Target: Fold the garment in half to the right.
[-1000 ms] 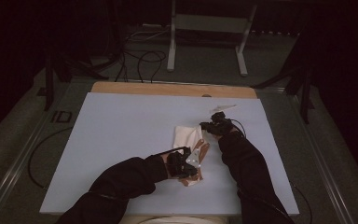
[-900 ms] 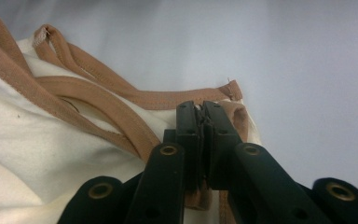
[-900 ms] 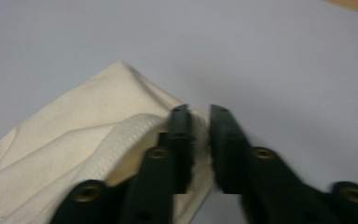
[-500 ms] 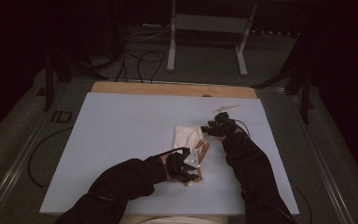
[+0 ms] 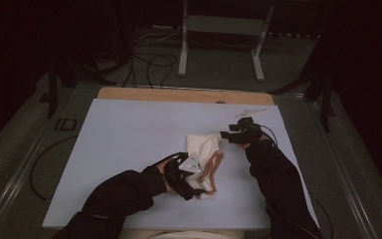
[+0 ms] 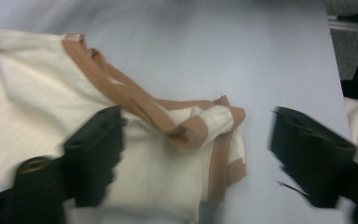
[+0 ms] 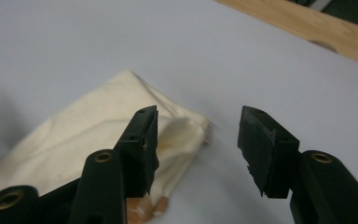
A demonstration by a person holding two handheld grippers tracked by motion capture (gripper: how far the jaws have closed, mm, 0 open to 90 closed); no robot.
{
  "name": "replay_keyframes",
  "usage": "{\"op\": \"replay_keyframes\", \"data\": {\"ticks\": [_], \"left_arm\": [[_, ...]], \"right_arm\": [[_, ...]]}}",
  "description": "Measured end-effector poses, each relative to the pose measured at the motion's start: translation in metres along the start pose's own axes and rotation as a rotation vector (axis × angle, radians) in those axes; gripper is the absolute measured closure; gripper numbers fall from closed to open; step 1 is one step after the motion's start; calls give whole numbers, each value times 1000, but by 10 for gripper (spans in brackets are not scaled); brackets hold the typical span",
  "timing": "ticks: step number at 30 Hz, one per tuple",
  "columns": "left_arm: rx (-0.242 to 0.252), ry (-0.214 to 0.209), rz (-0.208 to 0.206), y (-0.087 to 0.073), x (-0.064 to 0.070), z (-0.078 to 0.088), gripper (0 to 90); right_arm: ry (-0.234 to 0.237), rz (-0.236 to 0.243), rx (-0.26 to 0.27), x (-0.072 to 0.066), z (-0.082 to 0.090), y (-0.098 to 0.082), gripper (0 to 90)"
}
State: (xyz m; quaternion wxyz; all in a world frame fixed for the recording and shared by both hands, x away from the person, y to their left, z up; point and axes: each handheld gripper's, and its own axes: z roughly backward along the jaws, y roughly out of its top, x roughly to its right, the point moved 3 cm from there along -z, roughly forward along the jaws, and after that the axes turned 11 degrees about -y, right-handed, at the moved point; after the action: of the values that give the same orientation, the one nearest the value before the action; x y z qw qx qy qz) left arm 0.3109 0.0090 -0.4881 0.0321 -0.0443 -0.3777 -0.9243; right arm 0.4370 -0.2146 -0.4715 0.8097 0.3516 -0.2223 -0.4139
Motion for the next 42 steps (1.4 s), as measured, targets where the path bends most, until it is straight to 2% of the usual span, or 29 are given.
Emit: {"op": "replay_keyframes", "data": {"ticks": [2, 3, 6, 7, 9, 13, 15, 16, 20, 23, 24, 26, 34, 35, 38, 42], "left_arm": [[-2, 0, 7, -2, -1, 2, 27], [8, -3, 17, -8, -2, 6, 1], [29, 16, 34, -13, -4, 11, 1], [52, 26, 54, -20, -4, 16, 1], [74, 46, 68, -26, -4, 21, 1], [90, 69, 88, -38, -3, 32, 1], [92, 76, 95, -41, -2, 35, 1], [101, 85, 106, -48, -1, 39, 1], [102, 100, 137, -64, 3, 49, 1], [109, 112, 151, -73, 4, 54, 1], [117, 117, 173, -81, 4, 58, 1], [133, 117, 190, -87, 4, 63, 1], [170, 133, 237, -106, 4, 74, 1], [171, 132, 239, -108, 5, 75, 1], [177, 137, 248, -111, 5, 76, 1], [178, 152, 258, -116, 4, 78, 1]], "right_arm": [[6, 0, 5, -3, 1, 2, 475], [23, 7, 6, -9, 0, 6, 475], [39, 16, -2, -18, -5, 10, 480], [46, 16, -6, -21, -7, 11, 486], [47, 23, -18, -26, -12, 11, 494], [57, 23, -46, -34, -20, 9, 497], [60, 23, -50, -34, -22, 8, 497], [58, 20, -55, -34, -23, 7, 496], [80, -20, -72, -33, -23, 0, 484], [88, -25, -90, -33, -25, -5, 481], [95, -28, -106, -34, -25, -9, 490], [102, -32, -120, -34, -25, -12, 496], [151, -45, -167, -38, -25, -21, 608], [144, -26, -170, -39, -23, -23, 710], [120, -5, -167, -40, -20, -25, 872], [94, 5, -158, -38, -13, -26, 889]]}}
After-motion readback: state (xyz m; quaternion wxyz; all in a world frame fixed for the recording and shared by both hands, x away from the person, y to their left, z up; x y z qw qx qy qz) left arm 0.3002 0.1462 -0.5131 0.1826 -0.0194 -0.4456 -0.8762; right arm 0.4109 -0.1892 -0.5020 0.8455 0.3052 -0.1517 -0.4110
